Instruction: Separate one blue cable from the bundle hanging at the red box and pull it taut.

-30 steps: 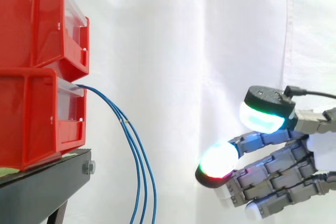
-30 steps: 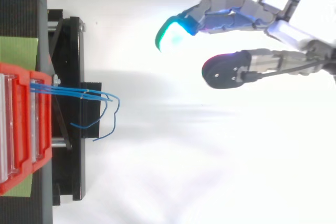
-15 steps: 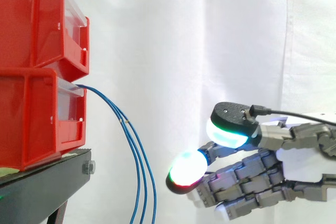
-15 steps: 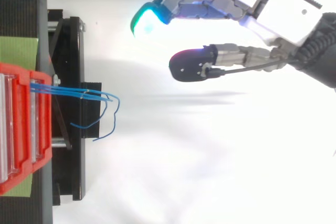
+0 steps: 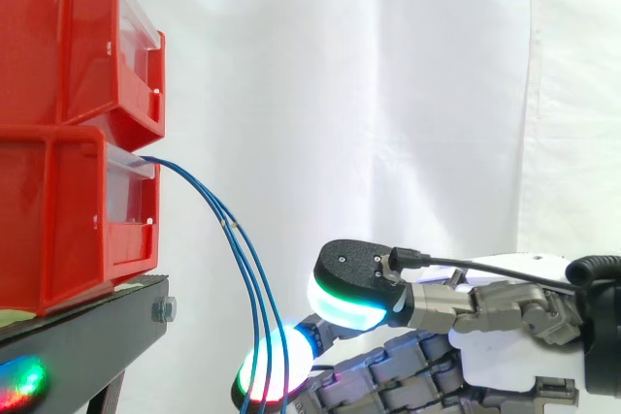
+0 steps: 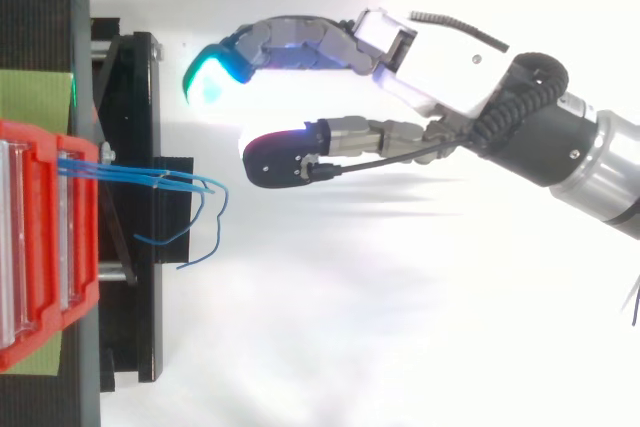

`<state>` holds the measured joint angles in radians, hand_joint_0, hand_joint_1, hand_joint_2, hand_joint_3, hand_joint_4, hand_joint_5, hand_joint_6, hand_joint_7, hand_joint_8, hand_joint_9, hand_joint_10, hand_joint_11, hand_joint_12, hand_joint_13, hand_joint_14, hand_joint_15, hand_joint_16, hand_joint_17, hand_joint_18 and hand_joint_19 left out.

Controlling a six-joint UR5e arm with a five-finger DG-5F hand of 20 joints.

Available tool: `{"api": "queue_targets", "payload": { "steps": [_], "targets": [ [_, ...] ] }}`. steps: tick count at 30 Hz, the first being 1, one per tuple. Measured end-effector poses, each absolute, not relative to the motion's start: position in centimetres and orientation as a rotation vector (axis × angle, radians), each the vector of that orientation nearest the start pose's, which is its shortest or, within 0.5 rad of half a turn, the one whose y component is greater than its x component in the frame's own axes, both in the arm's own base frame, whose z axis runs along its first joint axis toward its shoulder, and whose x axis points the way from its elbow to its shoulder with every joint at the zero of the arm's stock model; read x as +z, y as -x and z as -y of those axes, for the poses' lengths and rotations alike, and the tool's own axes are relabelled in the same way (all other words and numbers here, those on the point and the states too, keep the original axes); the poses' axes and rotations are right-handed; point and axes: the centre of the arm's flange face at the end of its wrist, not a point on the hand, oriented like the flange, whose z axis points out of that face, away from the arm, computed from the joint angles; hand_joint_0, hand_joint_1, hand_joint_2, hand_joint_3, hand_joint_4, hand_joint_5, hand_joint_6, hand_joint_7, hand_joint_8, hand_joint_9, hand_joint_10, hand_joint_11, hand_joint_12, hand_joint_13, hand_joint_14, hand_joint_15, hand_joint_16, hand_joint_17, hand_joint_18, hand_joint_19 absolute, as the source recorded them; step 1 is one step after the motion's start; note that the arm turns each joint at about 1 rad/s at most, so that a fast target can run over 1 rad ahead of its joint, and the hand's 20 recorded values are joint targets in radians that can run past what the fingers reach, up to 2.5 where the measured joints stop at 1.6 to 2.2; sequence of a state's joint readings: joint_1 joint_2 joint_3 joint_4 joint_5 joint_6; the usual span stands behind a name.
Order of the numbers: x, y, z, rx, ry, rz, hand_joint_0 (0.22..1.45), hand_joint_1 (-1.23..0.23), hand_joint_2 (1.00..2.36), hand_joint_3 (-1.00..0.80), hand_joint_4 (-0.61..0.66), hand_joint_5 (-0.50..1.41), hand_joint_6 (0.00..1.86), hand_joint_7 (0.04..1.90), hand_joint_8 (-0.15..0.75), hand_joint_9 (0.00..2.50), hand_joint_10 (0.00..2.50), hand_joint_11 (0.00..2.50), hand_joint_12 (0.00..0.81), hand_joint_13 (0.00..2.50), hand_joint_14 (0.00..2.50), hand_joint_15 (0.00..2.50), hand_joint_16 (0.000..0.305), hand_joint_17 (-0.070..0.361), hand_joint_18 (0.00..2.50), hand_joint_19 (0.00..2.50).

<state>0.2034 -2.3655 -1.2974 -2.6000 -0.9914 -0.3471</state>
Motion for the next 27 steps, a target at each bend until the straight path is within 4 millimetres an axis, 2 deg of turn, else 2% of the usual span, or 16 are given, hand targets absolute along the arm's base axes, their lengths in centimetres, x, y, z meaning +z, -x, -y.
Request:
{"api": "queue_targets", "payload": {
  "steps": [6, 13, 27],
  "targets": [
    [17.2, -75.7, 3.1, 0.687, -1.145, -1.11, 0.49, -0.52, 1.0, -0.5, 0.28, -0.18, 0.5, 0.84, 0.276, 0.55, 0.01, 0.13, 0.308, 0.29, 0.0, 0.0, 0.041, 0.093, 0.3, 0.2],
    [17.7, -76.2, 1.5, 0.722, -1.119, -1.1, 0.48, -0.54, 1.0, -0.5, 0.31, -0.17, 0.5, 0.86, 0.282, 0.56, 0.0, 0.13, 0.315, 0.31, 0.0, 0.0, 0.042, 0.096, 0.31, 0.2],
    [18.2, -76.7, -1.5, 0.802, -1.084, -1.105, 0.54, -0.55, 1.0, -0.5, 0.3, -0.17, 0.5, 0.87, 0.269, 0.58, 0.0, 0.14, 0.29, 0.33, 0.0, 0.0, 0.038, 0.087, 0.33, 0.22]
  ]
}}
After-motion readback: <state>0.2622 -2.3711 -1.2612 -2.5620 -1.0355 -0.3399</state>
